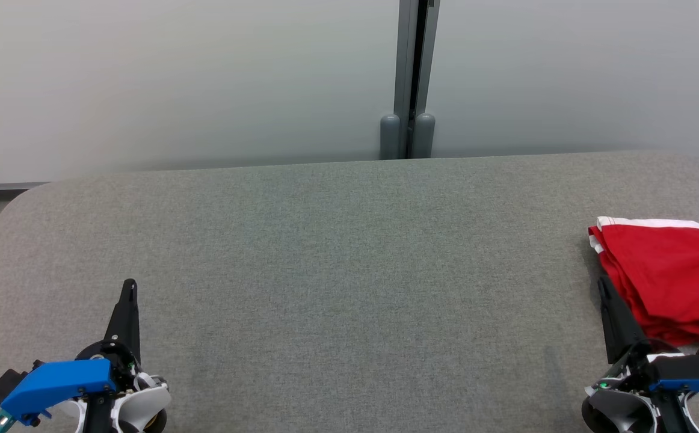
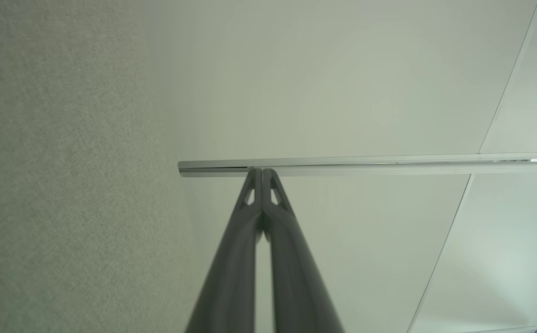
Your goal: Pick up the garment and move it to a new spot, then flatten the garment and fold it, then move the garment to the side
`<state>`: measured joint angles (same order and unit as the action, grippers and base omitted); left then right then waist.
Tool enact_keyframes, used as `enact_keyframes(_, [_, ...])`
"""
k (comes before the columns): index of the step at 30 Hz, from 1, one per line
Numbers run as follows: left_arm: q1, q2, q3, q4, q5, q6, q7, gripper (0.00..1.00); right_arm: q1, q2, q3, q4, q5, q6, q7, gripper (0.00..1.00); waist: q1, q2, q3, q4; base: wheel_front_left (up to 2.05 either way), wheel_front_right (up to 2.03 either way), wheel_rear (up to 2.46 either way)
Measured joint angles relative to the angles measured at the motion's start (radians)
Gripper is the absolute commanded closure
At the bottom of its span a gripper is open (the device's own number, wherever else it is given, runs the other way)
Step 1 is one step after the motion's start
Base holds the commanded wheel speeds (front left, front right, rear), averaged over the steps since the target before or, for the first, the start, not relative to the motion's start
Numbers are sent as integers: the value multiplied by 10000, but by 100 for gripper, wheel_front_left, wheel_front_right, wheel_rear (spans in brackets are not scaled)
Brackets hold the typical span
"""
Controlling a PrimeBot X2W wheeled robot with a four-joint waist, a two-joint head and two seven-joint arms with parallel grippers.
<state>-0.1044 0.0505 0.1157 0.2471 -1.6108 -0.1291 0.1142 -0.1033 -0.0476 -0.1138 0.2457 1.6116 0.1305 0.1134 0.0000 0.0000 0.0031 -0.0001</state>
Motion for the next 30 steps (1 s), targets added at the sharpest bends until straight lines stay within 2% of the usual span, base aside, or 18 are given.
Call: enact_keyframes(30, [0, 0, 0, -2, 0, 0, 0, 100, -1, 0, 0, -2, 0, 0, 0, 100, 0, 0, 0, 0, 0, 0, 0])
